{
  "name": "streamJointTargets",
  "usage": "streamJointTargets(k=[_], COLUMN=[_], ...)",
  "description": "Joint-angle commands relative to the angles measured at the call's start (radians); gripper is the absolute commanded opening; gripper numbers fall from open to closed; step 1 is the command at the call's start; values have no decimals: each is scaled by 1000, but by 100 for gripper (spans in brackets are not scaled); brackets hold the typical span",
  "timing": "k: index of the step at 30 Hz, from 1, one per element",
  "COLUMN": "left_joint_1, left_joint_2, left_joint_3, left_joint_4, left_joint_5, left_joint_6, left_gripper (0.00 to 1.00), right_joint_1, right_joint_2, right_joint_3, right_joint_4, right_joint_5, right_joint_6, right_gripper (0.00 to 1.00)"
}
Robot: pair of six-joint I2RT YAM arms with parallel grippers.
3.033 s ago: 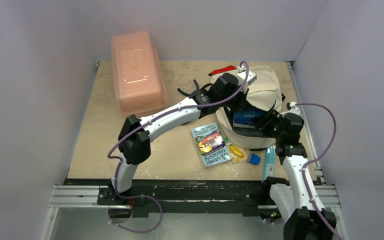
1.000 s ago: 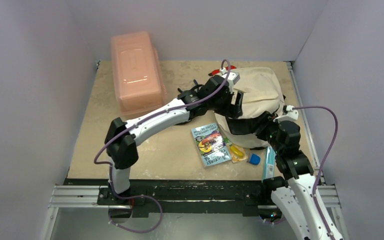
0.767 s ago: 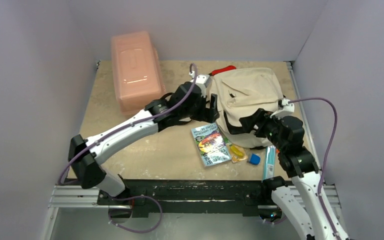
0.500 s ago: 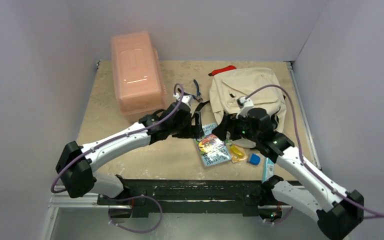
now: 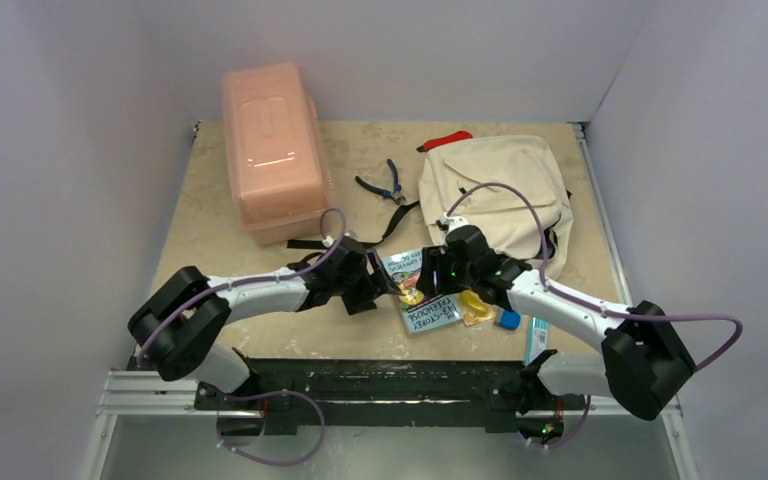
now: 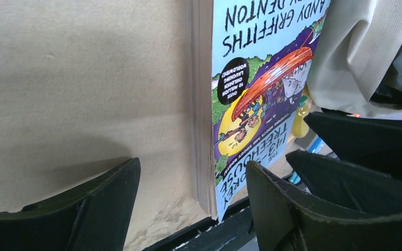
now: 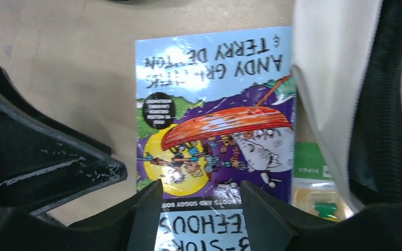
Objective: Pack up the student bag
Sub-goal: Pick up the book from the center of the board.
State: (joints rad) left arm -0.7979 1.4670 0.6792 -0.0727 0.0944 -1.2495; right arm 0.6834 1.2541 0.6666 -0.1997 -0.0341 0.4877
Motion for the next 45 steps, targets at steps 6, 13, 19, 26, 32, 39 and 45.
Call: streamJointTargets(k=[6,13,19,26,32,39,45], left_joint_1=[4,4,5,5,5,9,31], left_joint_2=[117,169,128,46,26,31,-24], left_joint_3=[-33,-17,13,45,45,45,43], left_joint_4=[312,362,335,241,181,121,24], left_joint_5=[117,153,163,153,126,128,105], left_joint_6=[-132,-146,-116,-94,-91,-89,-45], left_gripper=[65,54,48,43,34,20,3], right_joint_1=[-136,-137,-135,-135,-135,-136,-135], right_joint_2=[13,95,150,163,158,135,106], right_joint_3=[-96,-98,-100,-121,-130,-133,-128], right_joint_4=[164,197,258,304,309,295,274], right_joint_5=[-33,-24,-113,-148,-156,-154,-147], right_joint_6=[16,1,14,32,34,31,29], right_gripper=[58,45,42,42,42,42,50])
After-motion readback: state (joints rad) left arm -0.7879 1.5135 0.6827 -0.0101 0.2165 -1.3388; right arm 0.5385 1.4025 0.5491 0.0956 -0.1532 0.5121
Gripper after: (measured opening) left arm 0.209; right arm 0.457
